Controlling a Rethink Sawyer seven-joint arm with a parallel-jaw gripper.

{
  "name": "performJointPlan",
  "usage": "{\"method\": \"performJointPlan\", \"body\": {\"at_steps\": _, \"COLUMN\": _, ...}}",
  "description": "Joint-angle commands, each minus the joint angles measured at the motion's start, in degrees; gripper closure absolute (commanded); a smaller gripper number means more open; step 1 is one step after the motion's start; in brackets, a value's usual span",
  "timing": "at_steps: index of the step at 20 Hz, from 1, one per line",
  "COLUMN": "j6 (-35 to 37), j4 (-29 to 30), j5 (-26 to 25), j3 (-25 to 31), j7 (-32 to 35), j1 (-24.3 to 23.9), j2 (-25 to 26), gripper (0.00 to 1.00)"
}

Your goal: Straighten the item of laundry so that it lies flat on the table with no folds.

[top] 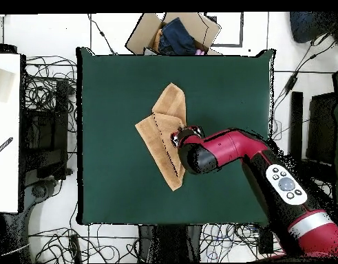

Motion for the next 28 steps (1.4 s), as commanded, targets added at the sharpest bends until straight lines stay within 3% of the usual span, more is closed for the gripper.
{"method": "performJointPlan", "body": {"at_steps": 1, "j6": 9.81, "j4": -6.41, "j5": 2.87, "j3": 5.54, "j7": -19.27, "j1": -1.50, "j2": 1.61, "gripper": 1.00}}
{"method": "performJointPlan", "body": {"at_steps": 28, "j6": 16.27, "j4": -14.29, "j5": 8.76, "j3": 7.60, "j7": -37.04, "j1": -3.51, "j2": 5.93, "gripper": 1.00}}
